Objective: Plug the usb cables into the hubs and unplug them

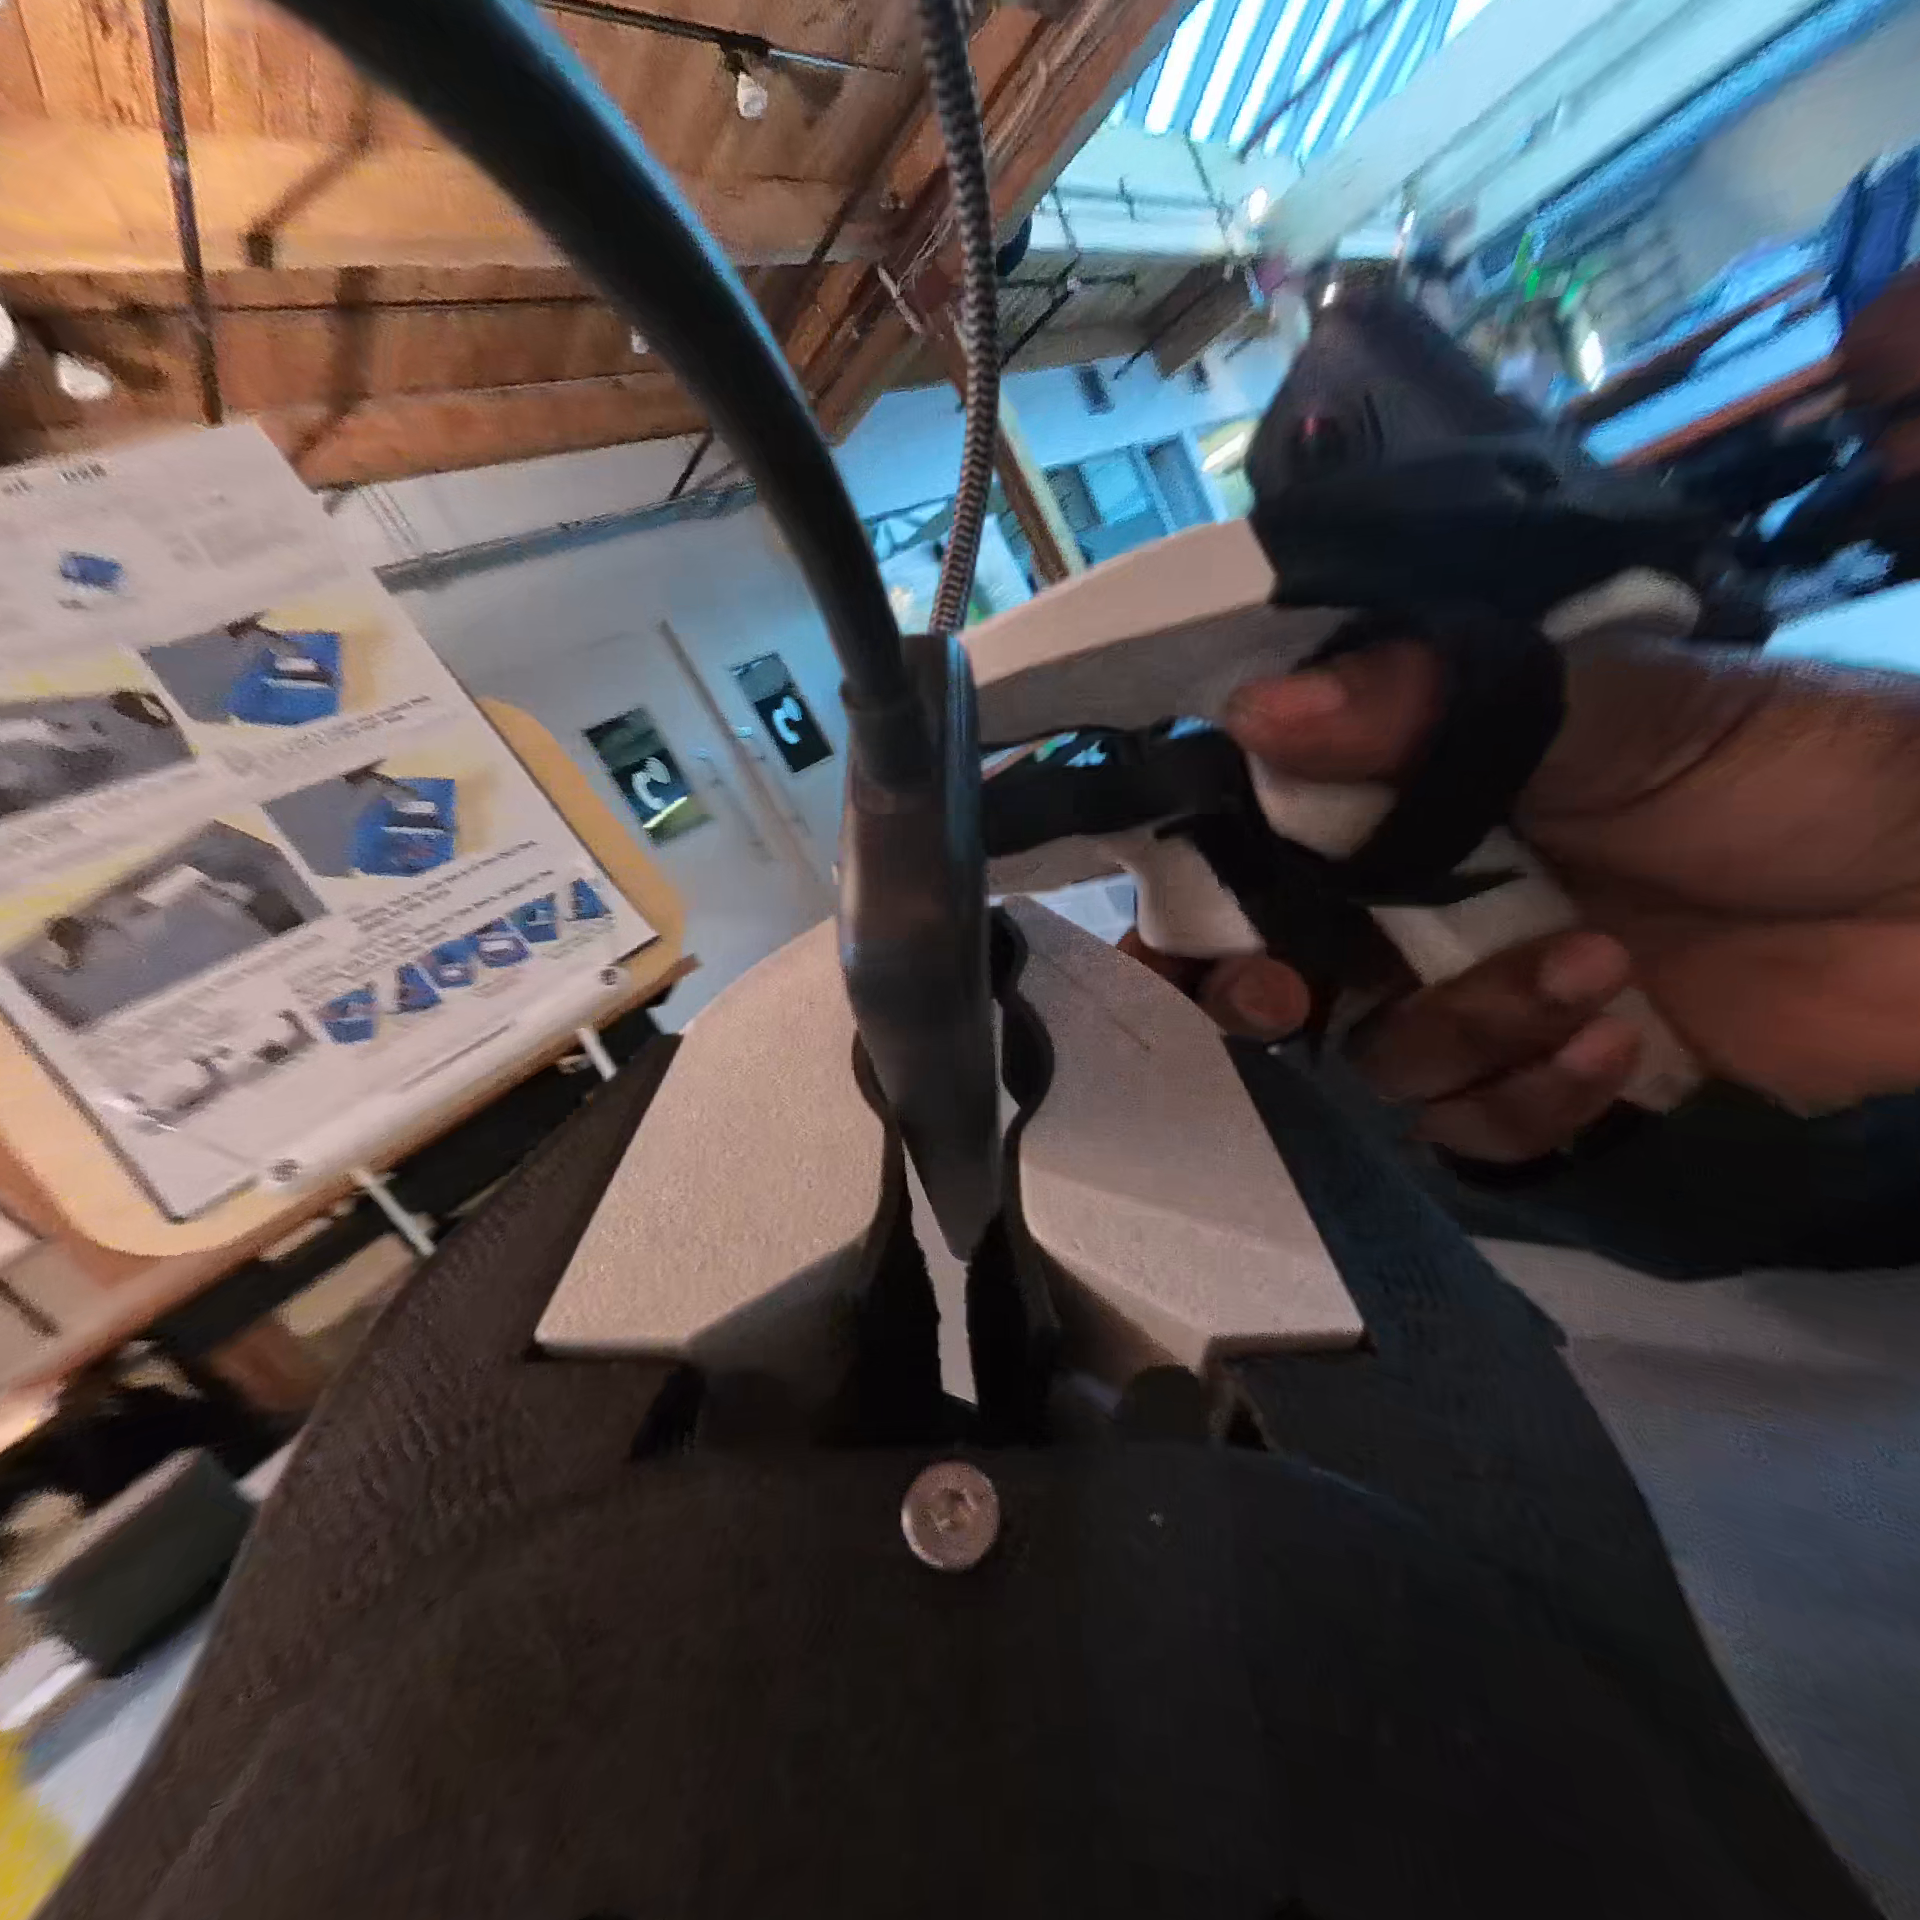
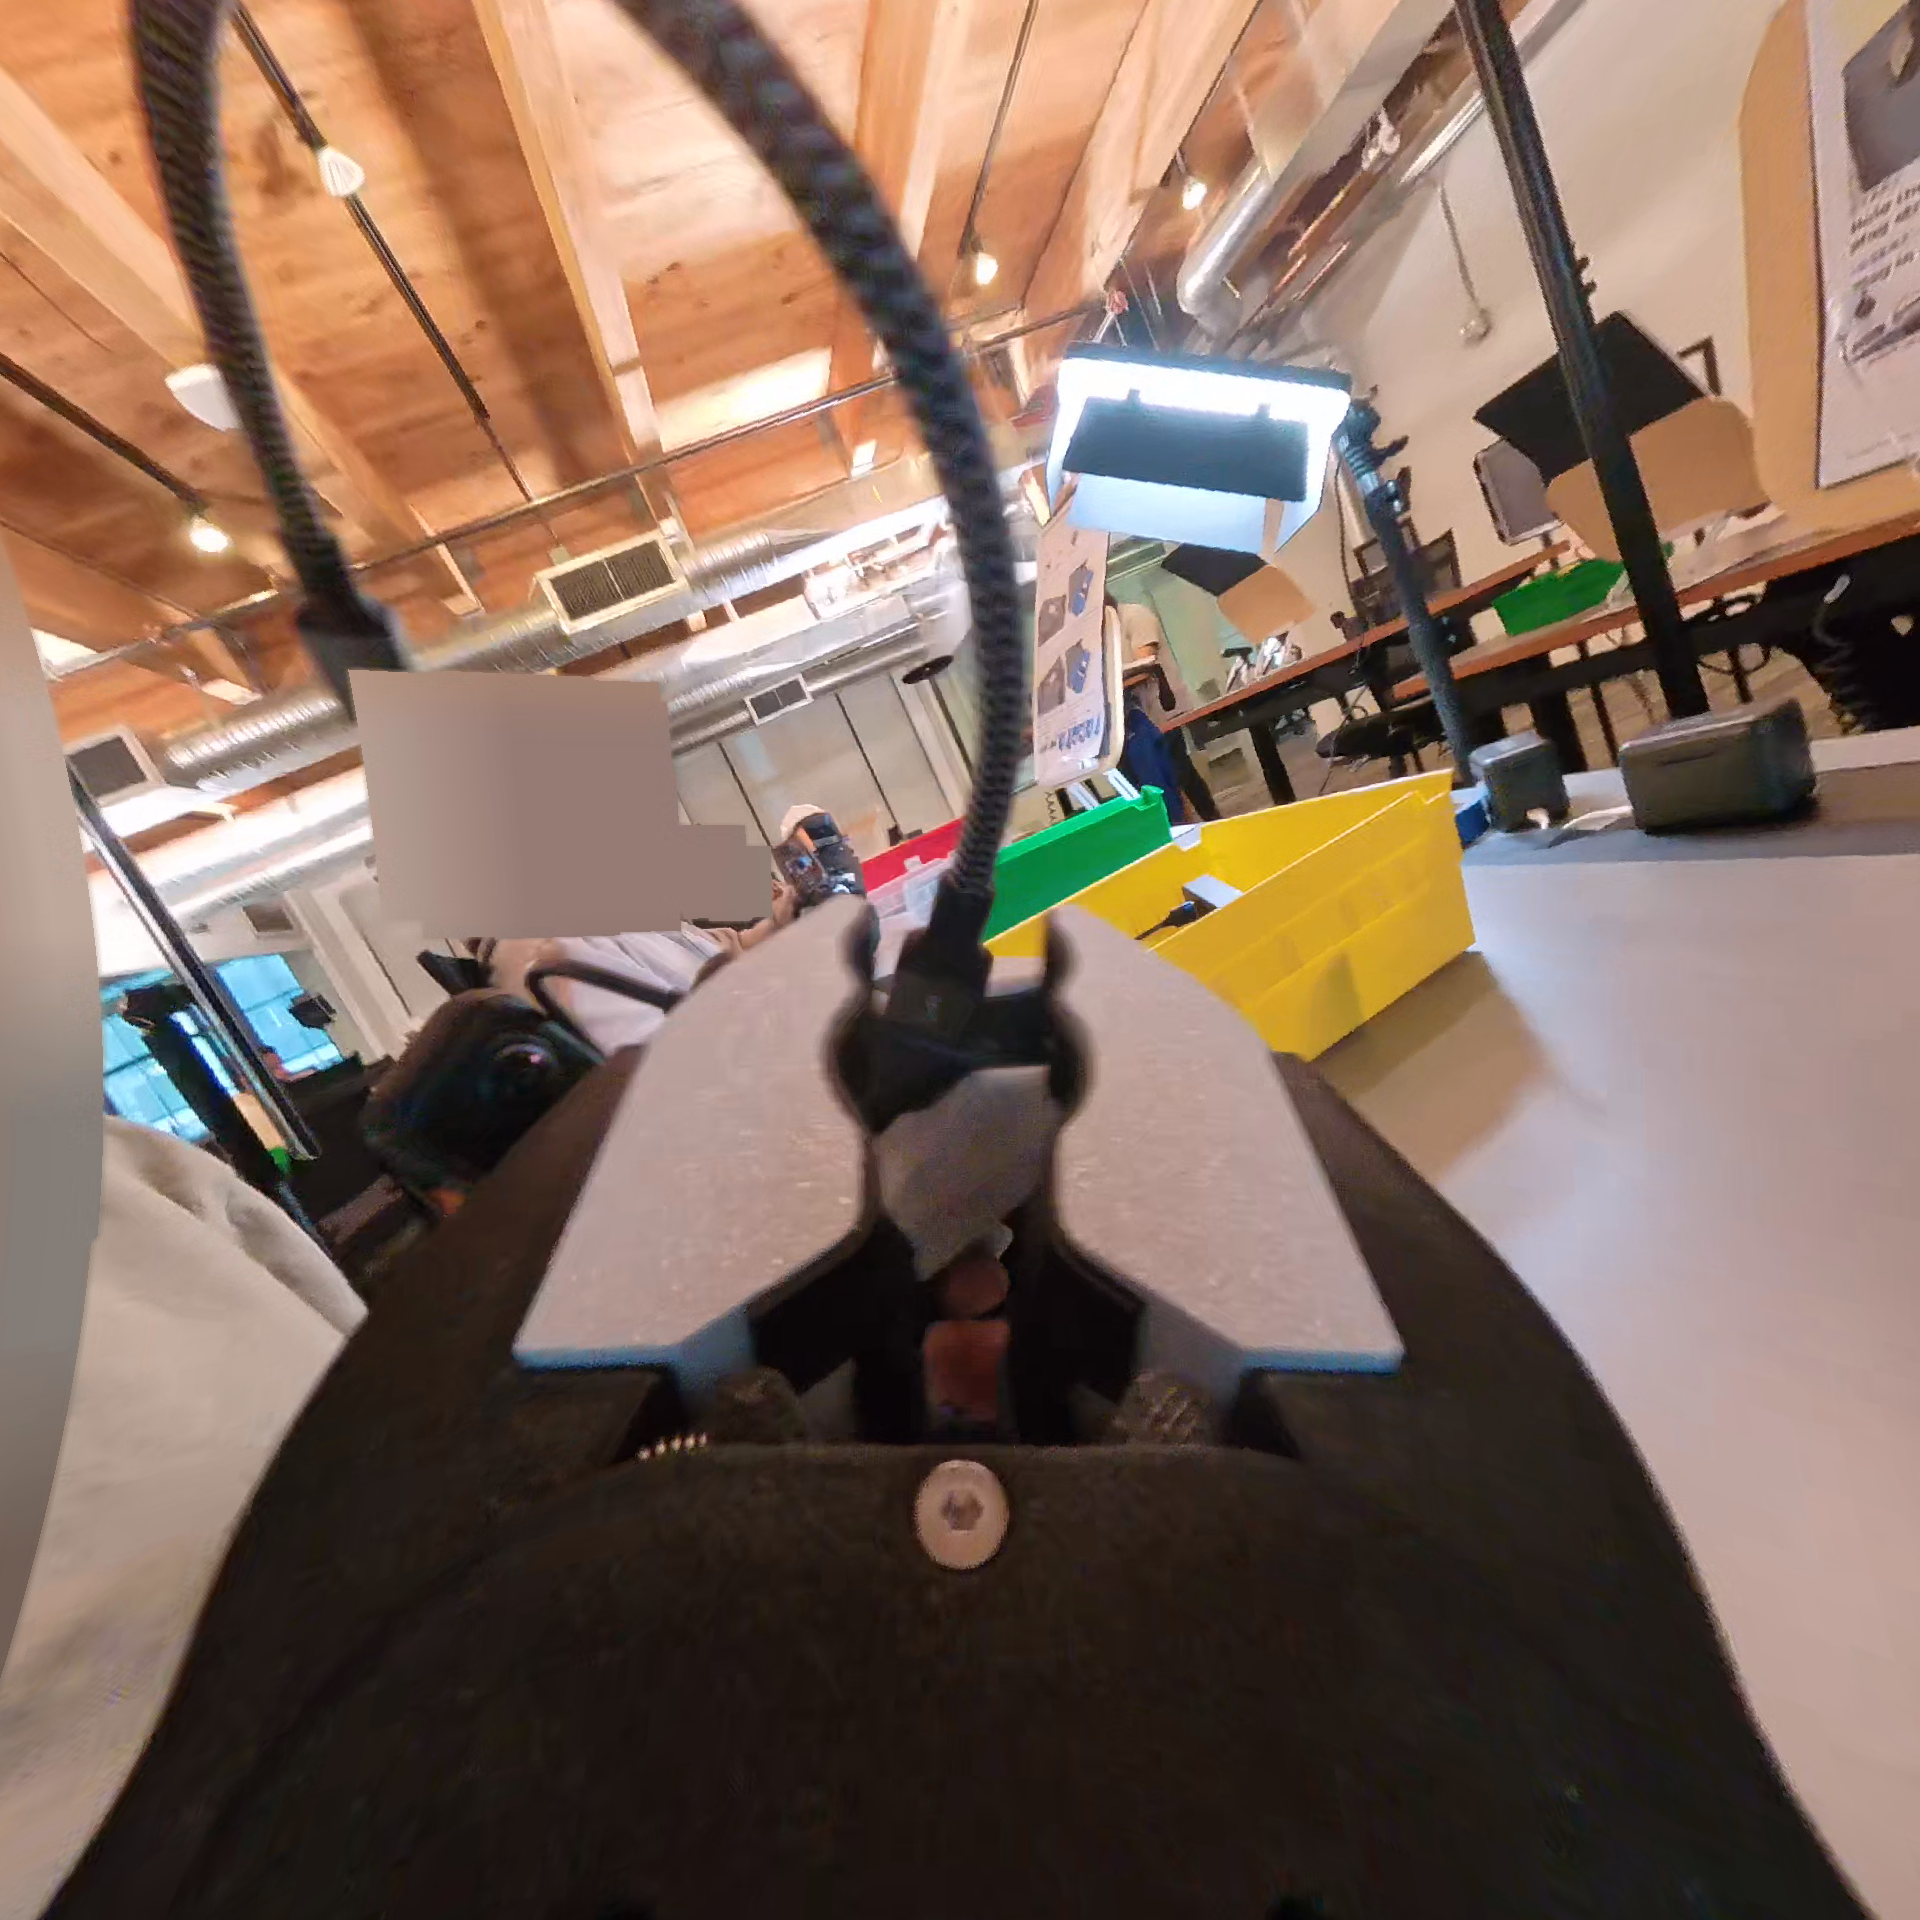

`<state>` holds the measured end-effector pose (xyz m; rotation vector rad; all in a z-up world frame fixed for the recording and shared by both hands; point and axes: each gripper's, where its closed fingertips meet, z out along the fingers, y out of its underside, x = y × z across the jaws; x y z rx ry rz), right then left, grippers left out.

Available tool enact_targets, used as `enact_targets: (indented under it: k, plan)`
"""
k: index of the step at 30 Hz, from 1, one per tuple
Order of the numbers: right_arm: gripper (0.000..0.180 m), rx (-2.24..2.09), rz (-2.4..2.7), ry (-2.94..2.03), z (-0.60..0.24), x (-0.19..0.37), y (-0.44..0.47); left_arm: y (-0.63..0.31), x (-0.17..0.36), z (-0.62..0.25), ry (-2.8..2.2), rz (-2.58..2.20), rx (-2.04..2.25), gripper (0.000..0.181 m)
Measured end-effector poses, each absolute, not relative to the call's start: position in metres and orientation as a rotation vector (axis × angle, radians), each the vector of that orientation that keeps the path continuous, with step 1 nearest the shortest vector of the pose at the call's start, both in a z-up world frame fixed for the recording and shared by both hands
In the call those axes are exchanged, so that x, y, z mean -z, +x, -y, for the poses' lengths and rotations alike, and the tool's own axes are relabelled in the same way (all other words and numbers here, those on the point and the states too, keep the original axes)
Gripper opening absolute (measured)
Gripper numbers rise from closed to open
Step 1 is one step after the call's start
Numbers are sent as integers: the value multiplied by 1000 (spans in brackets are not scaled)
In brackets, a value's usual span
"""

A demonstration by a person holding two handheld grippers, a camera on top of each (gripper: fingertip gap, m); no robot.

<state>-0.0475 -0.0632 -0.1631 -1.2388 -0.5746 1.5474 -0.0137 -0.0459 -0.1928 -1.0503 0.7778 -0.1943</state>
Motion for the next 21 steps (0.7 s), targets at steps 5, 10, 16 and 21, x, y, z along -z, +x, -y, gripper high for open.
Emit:
enact_targets:
  k: [5,10,16,21]
  plan:
    - [16,-1457,623,-1185,67,158,-40,-11,191,48,-1015,-801,44,13]
    - [16,-1500,605,-1181,65,155,-39,-11,190,50,-1025,-787,65,13]
    - [16,-1479,624,-1175,64,147,-46,-15,184,52,-1055,-729,257,13]
    - [15,-1684,572,-1170,58,149,-47,-24,184,48,-1013,-748,29,13]
